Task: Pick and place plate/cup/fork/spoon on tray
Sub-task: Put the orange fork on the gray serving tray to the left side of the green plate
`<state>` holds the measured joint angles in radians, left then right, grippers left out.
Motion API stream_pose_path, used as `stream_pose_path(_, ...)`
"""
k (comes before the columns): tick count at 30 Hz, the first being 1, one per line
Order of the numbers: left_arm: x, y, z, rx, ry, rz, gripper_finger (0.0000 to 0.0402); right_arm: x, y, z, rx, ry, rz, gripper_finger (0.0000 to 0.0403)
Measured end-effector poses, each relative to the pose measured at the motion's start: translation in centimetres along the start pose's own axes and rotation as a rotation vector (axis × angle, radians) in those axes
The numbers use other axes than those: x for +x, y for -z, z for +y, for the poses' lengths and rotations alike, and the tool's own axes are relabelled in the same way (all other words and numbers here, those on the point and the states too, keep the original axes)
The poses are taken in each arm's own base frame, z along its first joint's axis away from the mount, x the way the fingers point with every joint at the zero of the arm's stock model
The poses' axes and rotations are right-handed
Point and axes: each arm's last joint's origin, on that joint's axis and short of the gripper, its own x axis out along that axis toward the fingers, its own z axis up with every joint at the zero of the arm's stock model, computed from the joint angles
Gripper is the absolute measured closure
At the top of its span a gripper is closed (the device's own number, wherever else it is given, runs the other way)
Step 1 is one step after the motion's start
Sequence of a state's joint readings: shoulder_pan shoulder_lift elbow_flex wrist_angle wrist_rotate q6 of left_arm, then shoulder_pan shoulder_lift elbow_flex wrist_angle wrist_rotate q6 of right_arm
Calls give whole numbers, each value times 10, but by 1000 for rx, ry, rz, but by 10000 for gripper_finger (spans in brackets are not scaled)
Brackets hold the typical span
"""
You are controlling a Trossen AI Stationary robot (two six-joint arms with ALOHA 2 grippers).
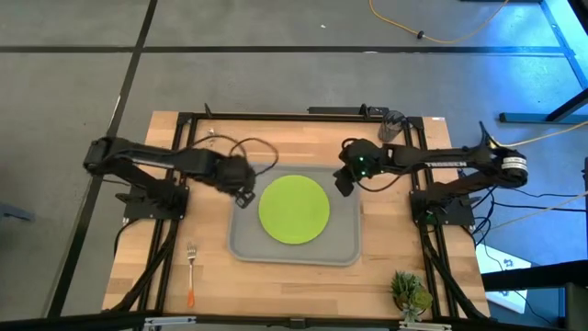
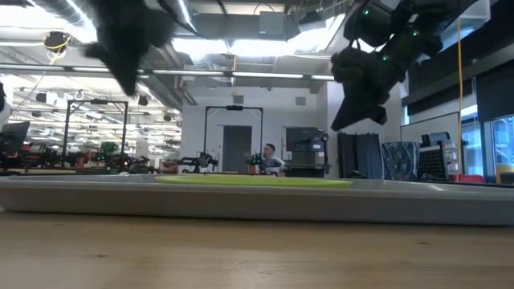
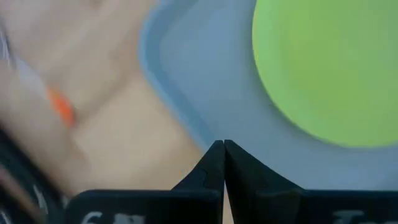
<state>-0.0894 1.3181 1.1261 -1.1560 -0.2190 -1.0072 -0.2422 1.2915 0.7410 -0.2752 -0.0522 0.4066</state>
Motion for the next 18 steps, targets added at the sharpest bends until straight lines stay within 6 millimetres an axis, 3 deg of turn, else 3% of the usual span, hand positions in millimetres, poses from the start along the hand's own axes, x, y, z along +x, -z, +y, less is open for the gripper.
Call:
stream_pose_path(4,-19,30,-11,-147,94,54,401,-3,-1,2,-63,-5,-17,397)
stream_pose_path(9,-27,65,-24,55,141,136,401,-3,0,3,-155,-5,-12,397)
stream_pose_path(14,-31,80,-24,272,148,172,402,-3,0,3,-191,-5,-12,397)
stream_pose_path(18,-34,91,-25,241,171,285,402,-3,0,3,-185,-6,-12,397)
